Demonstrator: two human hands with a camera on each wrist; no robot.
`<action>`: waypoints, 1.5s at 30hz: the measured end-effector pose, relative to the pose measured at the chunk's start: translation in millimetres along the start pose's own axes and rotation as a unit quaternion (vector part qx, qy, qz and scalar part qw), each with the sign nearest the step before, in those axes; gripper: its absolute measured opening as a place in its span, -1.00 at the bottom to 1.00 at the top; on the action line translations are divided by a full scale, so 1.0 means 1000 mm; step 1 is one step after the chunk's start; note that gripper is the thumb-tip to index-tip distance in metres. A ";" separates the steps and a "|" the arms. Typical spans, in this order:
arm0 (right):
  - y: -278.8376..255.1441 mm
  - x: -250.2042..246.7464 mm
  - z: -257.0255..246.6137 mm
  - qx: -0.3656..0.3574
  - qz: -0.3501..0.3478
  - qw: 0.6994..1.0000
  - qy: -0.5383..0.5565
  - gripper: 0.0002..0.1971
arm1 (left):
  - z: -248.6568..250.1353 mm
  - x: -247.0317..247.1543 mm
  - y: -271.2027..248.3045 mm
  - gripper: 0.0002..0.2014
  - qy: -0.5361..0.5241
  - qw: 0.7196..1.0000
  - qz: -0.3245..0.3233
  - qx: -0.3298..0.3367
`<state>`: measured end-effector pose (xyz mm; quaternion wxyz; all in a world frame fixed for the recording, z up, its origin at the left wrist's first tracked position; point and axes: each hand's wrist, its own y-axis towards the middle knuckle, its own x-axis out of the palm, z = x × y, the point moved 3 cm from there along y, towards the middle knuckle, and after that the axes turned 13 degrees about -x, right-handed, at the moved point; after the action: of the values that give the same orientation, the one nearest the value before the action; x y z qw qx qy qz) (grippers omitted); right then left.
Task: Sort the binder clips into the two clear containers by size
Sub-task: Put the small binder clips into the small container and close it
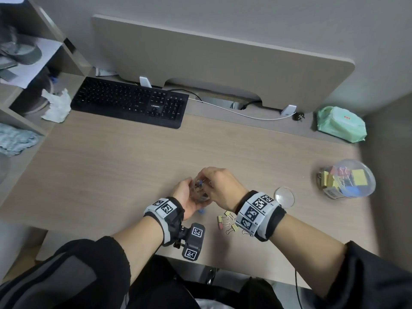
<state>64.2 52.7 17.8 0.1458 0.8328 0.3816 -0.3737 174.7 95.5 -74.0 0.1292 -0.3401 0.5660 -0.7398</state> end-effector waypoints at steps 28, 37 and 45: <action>-0.007 0.052 0.099 0.159 -0.148 0.969 -0.118 -0.42 | 0.010 -0.058 -0.010 -0.54 -0.037 0.997 0.075 0.003; 0.001 0.109 0.053 0.032 -0.245 0.953 -0.176 -0.50 | 0.012 -0.073 -0.013 -0.53 -0.048 0.995 0.086 0.003; -0.002 0.099 0.057 0.065 -0.233 0.962 -0.128 -0.48 | 0.010 -0.068 -0.013 -0.55 -0.042 0.996 0.083 -0.003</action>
<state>76.1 76.1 -93.7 0.0480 0.6736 0.5179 -0.5251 233.5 131.0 -84.9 0.2125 -0.3233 0.5887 -0.7097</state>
